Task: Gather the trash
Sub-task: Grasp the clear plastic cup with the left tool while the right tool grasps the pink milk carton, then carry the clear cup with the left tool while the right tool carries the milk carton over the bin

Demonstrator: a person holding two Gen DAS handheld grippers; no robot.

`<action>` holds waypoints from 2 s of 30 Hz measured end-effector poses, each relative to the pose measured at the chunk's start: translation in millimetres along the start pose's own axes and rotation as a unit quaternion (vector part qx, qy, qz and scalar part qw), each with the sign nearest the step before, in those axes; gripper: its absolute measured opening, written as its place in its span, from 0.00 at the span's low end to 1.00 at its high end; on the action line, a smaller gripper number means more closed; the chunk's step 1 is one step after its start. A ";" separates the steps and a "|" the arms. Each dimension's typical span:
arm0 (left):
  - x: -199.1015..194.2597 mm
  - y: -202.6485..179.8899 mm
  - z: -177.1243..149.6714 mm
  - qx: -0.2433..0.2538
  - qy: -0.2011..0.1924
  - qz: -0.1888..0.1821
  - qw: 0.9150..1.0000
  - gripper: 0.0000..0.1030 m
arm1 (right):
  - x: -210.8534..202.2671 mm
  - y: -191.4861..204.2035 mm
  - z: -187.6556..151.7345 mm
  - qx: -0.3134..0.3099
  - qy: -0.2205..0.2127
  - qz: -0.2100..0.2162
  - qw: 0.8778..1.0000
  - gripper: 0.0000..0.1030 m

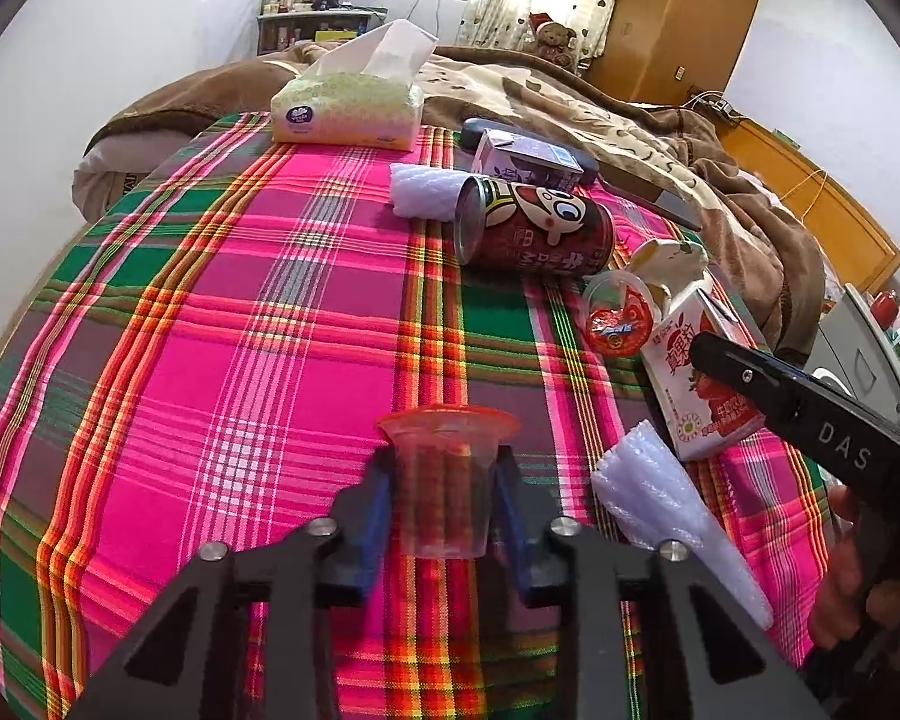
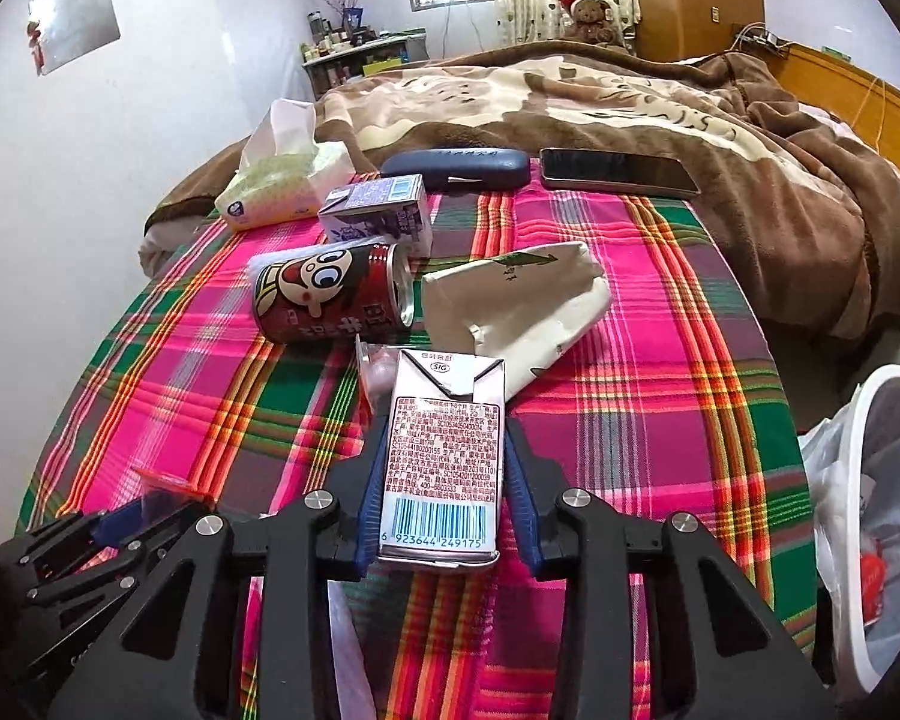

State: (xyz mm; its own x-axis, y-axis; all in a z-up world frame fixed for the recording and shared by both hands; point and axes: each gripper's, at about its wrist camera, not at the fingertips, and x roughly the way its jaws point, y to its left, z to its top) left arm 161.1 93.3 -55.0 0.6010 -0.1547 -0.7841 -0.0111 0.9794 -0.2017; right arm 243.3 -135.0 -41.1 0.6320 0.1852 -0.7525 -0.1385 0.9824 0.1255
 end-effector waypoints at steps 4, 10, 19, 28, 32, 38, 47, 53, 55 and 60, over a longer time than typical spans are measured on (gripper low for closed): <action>-1.8 0.4 -0.2 -0.004 -0.002 -0.004 1.000 0.31 | -3.5 -4.0 -1.9 0.006 -0.005 0.002 1.000 0.35; -8.7 -4.9 0.3 0.002 -0.007 -0.005 1.000 0.31 | -9.5 -12.5 -5.0 0.017 -0.010 0.008 1.000 0.35; -25.5 -21.8 4.5 0.016 -0.025 -0.010 1.000 0.31 | -26.1 -29.1 -7.0 0.036 -0.028 0.013 0.999 0.35; -43.8 -59.2 10.4 0.047 -0.043 -0.031 0.998 0.31 | -48.4 -55.3 -9.2 0.057 -0.052 0.005 0.997 0.35; -48.9 -79.8 12.8 0.065 -0.049 -0.042 0.996 0.31 | -59.0 -69.8 -10.6 0.068 -0.062 -0.002 0.996 0.35; -52.6 -113.8 14.0 0.093 -0.054 -0.060 0.992 0.31 | -76.3 -95.5 -14.7 0.082 -0.078 -0.019 0.993 0.35; -53.9 -180.5 11.9 0.145 -0.058 -0.097 0.983 0.31 | -101.3 -141.3 -24.8 0.110 -0.097 -0.054 0.988 0.35; -48.7 -224.2 6.7 0.177 -0.052 -0.124 0.975 0.31 | -115.4 -172.7 -35.0 0.131 -0.102 -0.079 0.983 0.35; -46.3 -238.7 5.4 0.187 -0.048 -0.132 0.972 0.31 | -118.7 -182.0 -37.5 0.139 -0.102 -0.088 0.981 0.35; -39.4 -274.4 1.3 0.211 -0.039 -0.153 0.965 0.31 | -126.6 -205.8 -44.0 0.157 -0.101 -0.110 0.976 0.35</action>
State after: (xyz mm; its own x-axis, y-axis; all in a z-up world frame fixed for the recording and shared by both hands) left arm 141.6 -169.2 32.0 0.5824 -0.4511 -0.6763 0.4933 0.8574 -0.1471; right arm 158.2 -361.7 -0.2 0.7624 -0.0617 -0.6441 0.2380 0.9524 0.1905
